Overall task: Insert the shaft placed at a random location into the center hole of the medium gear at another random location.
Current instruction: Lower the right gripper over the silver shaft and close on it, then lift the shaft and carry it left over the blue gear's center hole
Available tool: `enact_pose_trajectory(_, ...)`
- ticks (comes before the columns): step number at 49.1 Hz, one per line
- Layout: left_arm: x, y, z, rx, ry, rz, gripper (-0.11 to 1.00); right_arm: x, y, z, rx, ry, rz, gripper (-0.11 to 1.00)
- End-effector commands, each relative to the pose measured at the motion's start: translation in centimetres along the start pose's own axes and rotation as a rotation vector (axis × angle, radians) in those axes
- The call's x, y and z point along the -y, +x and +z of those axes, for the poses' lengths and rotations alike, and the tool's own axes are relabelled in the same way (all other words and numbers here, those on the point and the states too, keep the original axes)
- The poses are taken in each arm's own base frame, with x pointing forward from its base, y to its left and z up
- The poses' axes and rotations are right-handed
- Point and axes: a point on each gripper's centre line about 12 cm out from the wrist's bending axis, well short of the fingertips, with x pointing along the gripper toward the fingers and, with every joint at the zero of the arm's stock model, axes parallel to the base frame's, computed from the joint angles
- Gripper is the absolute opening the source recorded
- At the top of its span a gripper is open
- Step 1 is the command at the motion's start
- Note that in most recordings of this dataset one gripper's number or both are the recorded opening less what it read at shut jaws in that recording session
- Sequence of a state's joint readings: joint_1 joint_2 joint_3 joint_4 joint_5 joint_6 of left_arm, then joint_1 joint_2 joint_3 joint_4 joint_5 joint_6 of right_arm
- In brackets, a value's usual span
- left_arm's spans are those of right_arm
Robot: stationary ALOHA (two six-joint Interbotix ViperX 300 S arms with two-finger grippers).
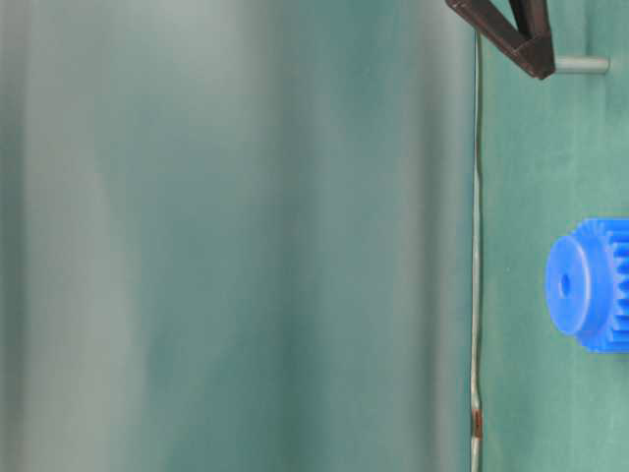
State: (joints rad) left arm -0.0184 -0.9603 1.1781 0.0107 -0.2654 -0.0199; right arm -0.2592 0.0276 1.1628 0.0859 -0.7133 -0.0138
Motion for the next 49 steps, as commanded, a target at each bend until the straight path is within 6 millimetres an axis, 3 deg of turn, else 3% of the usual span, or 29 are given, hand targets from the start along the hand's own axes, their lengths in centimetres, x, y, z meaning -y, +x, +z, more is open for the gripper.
enact_pose_trajectory(1,0.0,0.3,0.8,0.017,0.002,0.002,0.0,-0.3,0.0,0.6,0.032,-0.008,0.013,0.14)
enact_pose_trajectory(16,0.0,0.3,0.7,0.011,-0.001,0.002,0.0,-0.6,-0.1,0.9,0.038,-0.006,0.02,0.14)
enact_pose_trajectory(40,0.0,0.3,0.6,0.003,-0.001,0.002,0.0,-1.1,-1.3,6.0,0.017,0.003,0.042,0.14)
enact_pose_trajectory(49,-0.1,0.3,0.6,0.002,-0.003,0.003,0.0,-1.3,-1.7,7.0,0.006,-0.001,0.049,0.14)
